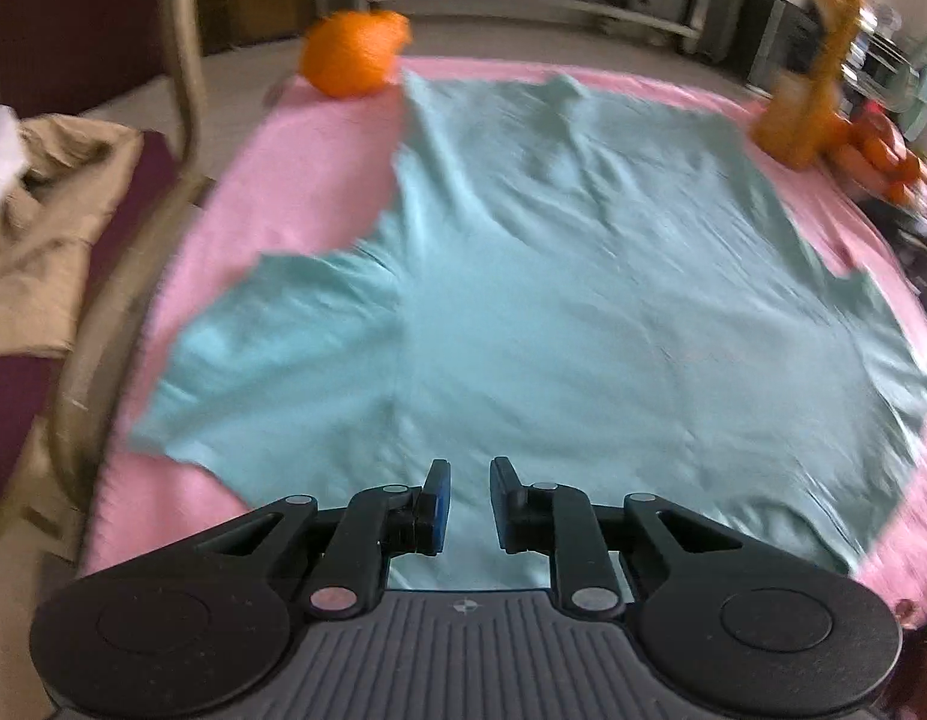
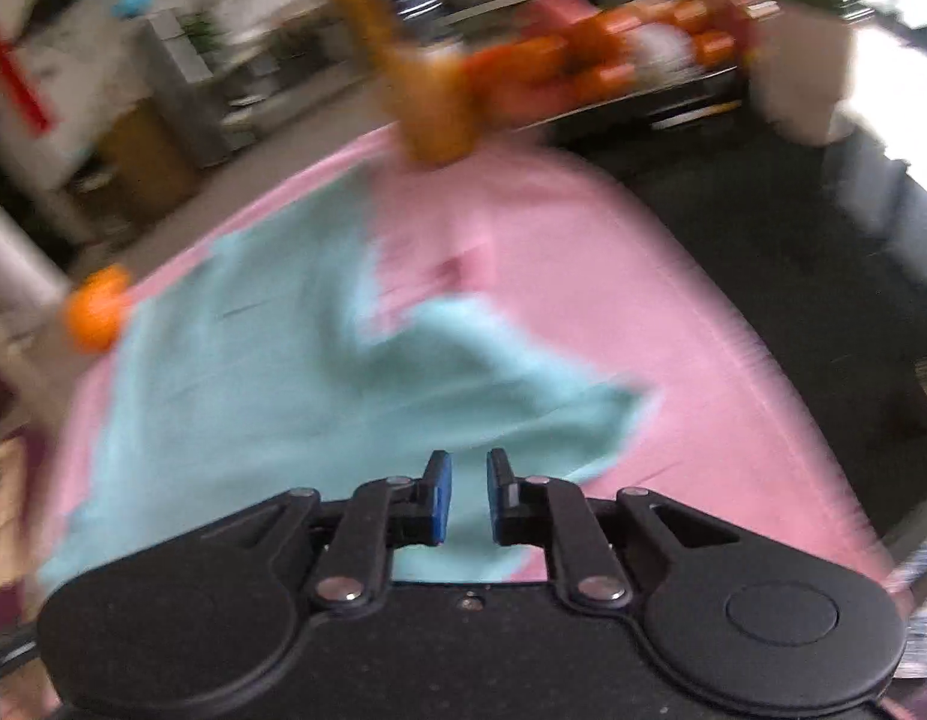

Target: Fold clothes

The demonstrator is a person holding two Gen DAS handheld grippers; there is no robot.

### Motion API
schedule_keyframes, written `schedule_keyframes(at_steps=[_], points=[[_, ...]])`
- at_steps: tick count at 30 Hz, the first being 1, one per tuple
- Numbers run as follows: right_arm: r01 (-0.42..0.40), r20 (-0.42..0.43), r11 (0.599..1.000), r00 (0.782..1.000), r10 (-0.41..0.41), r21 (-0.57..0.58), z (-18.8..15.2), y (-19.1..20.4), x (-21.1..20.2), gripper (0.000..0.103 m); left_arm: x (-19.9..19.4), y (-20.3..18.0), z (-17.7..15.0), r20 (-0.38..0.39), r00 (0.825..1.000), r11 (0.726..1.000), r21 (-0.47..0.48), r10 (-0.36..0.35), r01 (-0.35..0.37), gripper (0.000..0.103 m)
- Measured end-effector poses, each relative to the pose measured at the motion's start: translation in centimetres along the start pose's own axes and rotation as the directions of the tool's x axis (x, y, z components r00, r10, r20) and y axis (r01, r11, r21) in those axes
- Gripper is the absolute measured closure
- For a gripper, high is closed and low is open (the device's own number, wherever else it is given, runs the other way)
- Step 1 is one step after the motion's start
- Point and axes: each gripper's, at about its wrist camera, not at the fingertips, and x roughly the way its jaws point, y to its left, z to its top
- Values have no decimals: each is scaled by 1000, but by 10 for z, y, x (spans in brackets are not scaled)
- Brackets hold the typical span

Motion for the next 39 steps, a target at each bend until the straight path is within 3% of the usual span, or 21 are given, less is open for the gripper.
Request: schedule_keyframes(at_steps=[3,4,7,10,12,15,17,22,25,28,30,32,36,38,39], points=[[-109,-114,993,988,103,-47,-18,22,17,89,6,-21,-11,-27,1000,997,71,-12,14,84],[-105,-139,992,986,94,-75,-25,29,23,89,7,-27,-14,-36,999,995,96,-3,7,84],[-48,-201,976,980,4,-212,-38,48,43,88,12,-38,-25,-71,997,987,157,27,-16,84],[57,-174,927,976,-130,-371,-56,56,45,89,9,-45,-34,-80,994,974,219,77,-58,83],[95,-167,907,970,-177,-409,-63,57,41,89,6,-42,-38,-86,993,976,211,81,-62,83],[81,-175,932,973,-151,-355,-59,49,33,89,0,-28,-33,-105,993,989,146,53,-37,88],[69,-179,946,975,-131,-317,-56,44,28,89,-12,-19,-18,-53,998,994,100,37,-32,88],[-81,-56,973,996,70,-215,-8,61,-18,84,-48,1,47,146,989,999,24,24,-28,86],[-141,40,970,988,151,-200,28,79,-37,72,-47,14,92,210,977,999,-24,45,-41,69],[-167,125,969,974,191,-182,67,91,-31,54,-24,21,140,222,972,997,-56,70,-59,64],[-149,180,974,967,179,-172,91,97,-13,45,3,23,167,206,974,994,-72,93,-80,53],[-128,205,982,966,155,-139,116,99,16,38,31,24,189,193,973,990,-77,127,-114,51],[-80,206,993,974,96,-87,150,106,83,38,92,24,228,179,963,979,-46,202,-197,52],[-36,200,993,978,58,-109,162,111,118,54,118,26,245,172,966,982,-42,191,-186,55],[-15,197,992,980,39,-122,168,113,135,75,130,27,254,167,970,984,-48,178,-172,56]])
